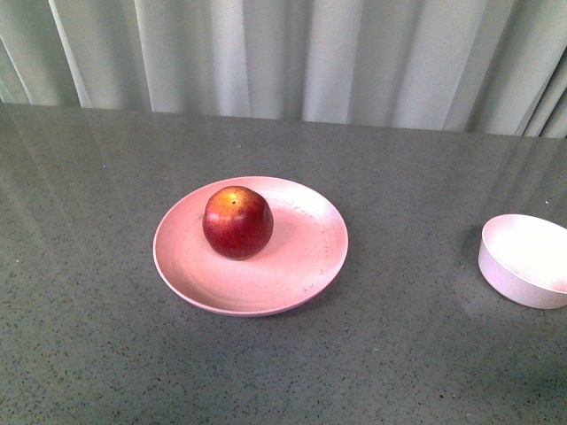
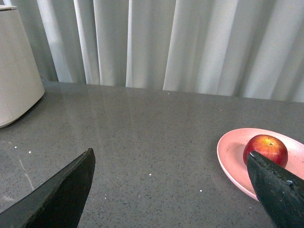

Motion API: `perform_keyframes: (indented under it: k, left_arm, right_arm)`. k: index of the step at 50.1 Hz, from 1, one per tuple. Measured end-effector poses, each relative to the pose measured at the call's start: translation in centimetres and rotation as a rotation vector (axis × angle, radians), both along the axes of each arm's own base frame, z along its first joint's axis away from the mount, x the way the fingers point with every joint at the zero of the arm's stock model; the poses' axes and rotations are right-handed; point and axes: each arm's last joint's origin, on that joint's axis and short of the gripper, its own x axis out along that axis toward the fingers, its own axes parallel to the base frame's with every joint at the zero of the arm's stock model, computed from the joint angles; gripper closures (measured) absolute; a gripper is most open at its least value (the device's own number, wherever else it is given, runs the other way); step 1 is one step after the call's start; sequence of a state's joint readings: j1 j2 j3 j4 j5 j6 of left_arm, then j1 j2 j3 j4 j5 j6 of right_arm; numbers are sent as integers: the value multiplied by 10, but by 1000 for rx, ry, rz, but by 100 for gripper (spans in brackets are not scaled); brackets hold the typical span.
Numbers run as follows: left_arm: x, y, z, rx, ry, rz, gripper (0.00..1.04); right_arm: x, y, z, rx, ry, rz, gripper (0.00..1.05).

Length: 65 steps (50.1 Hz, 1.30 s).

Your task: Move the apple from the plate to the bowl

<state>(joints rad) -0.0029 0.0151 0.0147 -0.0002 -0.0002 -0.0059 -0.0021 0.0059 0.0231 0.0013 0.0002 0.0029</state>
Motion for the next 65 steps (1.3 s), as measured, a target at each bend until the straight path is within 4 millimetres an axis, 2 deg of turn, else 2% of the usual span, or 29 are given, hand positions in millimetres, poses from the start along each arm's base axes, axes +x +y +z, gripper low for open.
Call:
perform_keyframes:
  k: [55, 56, 59, 61, 65]
  left_arm:
    - [0, 0, 0, 0, 0, 0, 9]
    - [0, 0, 0, 0, 0, 0, 9]
    - [0, 0, 0, 0, 0, 0, 9]
    - [0, 0, 0, 0, 0, 0, 9]
    - [0, 0, 0, 0, 0, 0, 9]
  right_arm:
    - [0, 0, 0, 0, 0, 1, 9]
    - [0, 0, -1, -20, 32, 20, 9]
    - [3, -4, -3, -86, 310, 135, 9]
    - [7, -10, -4, -110, 411, 167, 9]
    - [19, -22, 3, -136, 433, 141, 9]
